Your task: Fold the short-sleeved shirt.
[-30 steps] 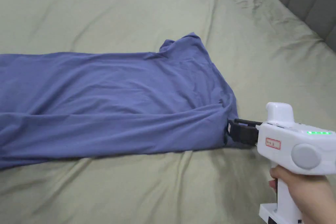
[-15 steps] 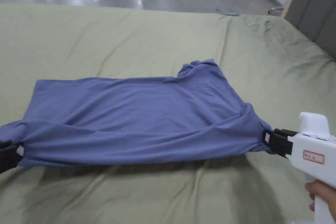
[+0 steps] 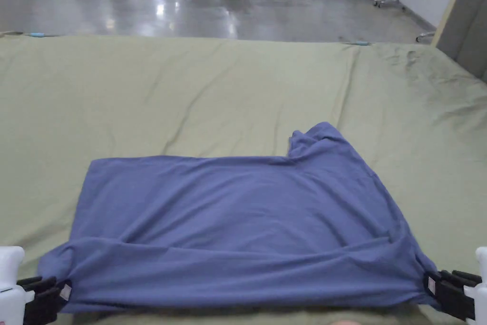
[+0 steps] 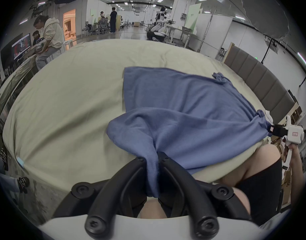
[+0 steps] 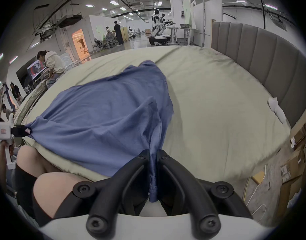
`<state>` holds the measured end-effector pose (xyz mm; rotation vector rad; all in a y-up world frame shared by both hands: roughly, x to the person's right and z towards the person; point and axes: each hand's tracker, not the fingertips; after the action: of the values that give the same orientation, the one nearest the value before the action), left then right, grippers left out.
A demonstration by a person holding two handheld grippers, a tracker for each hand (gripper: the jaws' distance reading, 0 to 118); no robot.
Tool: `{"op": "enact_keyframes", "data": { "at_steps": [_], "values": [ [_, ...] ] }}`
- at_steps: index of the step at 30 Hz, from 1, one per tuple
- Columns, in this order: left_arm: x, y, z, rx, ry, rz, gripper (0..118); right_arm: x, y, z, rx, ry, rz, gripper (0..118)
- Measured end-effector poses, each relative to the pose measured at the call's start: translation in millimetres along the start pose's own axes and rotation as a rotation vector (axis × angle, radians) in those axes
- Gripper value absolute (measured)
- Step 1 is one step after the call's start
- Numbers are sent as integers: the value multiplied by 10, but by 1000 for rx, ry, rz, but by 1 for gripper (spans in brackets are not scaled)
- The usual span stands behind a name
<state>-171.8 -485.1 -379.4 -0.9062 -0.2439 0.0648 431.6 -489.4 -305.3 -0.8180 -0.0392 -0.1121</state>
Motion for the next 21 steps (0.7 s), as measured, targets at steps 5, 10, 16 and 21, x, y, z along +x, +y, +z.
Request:
{"op": "enact_keyframes", "data": {
  "at_steps": [5, 10, 16, 21],
  "values": [
    [-37, -157, -143, 21, 75, 38, 22, -63, -151, -80, 37, -47, 68, 10],
    [-169, -155, 7, 78, 168, 68, 118, -116, -180, -45, 14, -149, 152, 118],
    [-14, 254, 496, 331, 235, 79, 29, -265, 291, 386, 277, -65, -82, 85],
    [273, 785, 446, 406, 166, -58, 0, -554, 715, 249, 393, -44, -10, 2]
  ]
}}
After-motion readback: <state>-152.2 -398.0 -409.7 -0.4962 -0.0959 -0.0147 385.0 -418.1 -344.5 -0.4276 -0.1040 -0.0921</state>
